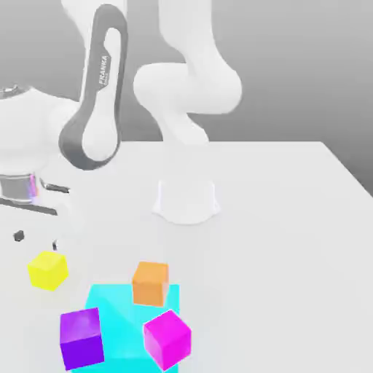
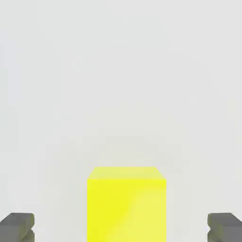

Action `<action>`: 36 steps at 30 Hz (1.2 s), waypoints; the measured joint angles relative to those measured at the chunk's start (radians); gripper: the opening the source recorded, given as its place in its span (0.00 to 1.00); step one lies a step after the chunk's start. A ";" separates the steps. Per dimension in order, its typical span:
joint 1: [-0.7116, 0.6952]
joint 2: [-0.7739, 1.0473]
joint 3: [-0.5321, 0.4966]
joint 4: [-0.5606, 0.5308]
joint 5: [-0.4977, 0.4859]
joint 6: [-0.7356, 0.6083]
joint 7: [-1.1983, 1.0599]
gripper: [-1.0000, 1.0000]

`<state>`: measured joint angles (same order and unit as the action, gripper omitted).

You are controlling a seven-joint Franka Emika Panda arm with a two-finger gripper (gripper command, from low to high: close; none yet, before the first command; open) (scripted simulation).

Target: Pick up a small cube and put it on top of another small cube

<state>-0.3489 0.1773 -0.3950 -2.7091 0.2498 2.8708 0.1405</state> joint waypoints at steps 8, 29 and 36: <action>-0.142 0.135 0.174 0.030 0.147 0.100 -0.113 0.00; 0.427 -0.128 0.245 0.379 -0.229 -0.493 0.588 0.00; 0.441 -0.028 0.253 0.384 -0.210 -0.398 0.611 1.00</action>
<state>0.0926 0.1494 -0.1422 -2.3252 0.0400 2.4726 0.7518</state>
